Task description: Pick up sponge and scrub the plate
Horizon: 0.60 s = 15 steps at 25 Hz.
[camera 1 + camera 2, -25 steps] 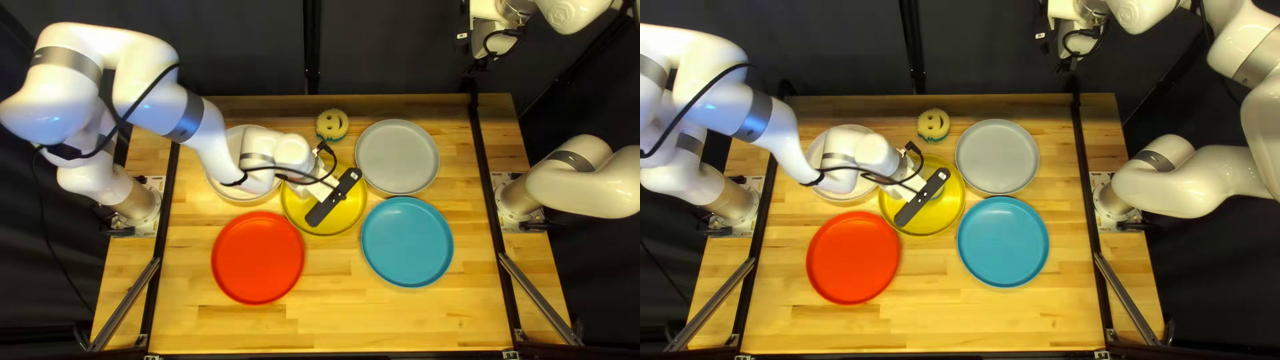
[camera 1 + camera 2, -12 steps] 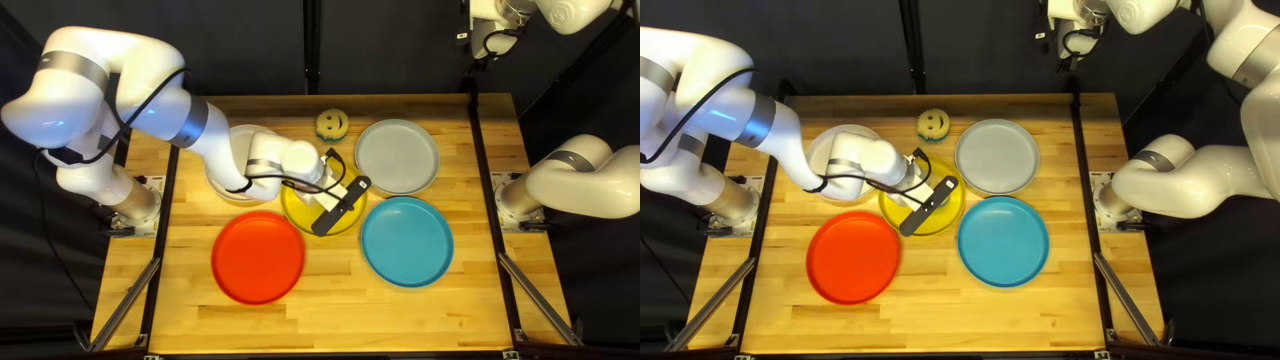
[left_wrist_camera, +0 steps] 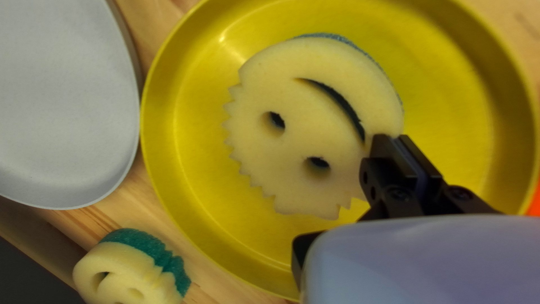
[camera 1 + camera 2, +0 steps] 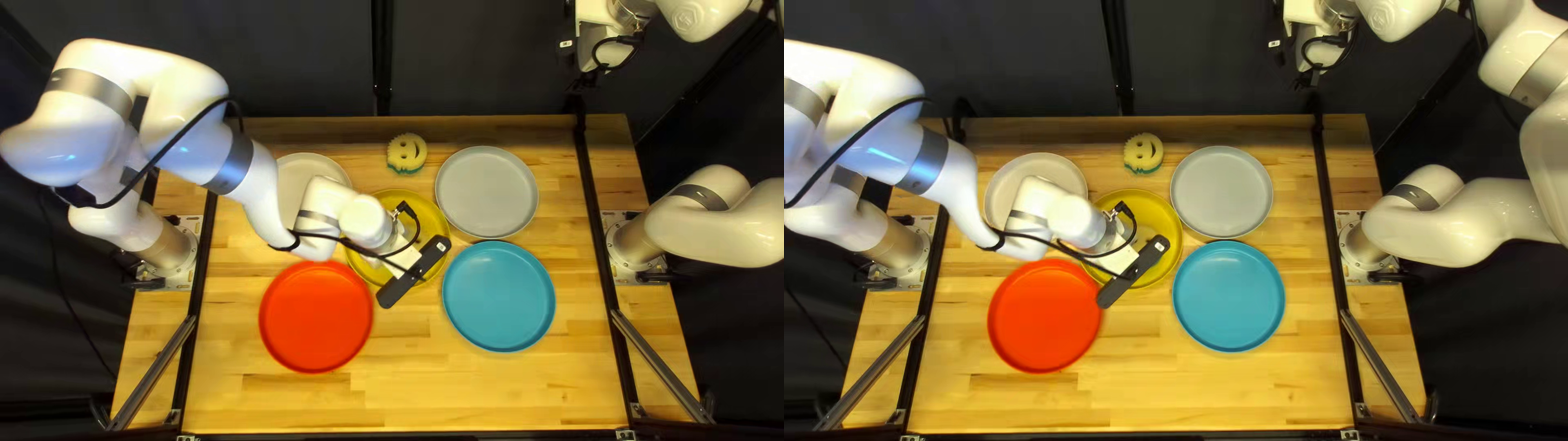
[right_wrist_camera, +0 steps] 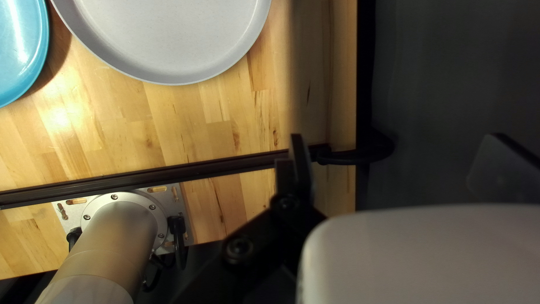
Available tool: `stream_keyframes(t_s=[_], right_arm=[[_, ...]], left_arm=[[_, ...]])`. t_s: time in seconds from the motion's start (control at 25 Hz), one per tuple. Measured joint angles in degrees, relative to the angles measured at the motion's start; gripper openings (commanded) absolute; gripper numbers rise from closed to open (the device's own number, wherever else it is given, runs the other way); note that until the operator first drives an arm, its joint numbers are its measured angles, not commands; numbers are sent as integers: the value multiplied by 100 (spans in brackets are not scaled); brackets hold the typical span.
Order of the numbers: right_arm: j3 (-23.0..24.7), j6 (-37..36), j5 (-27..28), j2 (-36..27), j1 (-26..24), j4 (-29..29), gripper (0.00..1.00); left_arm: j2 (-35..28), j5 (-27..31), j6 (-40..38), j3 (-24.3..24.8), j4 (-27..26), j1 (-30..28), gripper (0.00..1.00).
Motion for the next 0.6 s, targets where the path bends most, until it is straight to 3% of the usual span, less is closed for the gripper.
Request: stream_keyframes(t_s=[0.2, 0.6], right_arm=[[0, 0, 0, 0, 0, 0, 100], [0, 0, 0, 0, 0, 0, 100]], left_arm=[[137, 5, 289, -132, -239, 136, 0], [-607, -80, -689, 769, 134, -514, 0]])
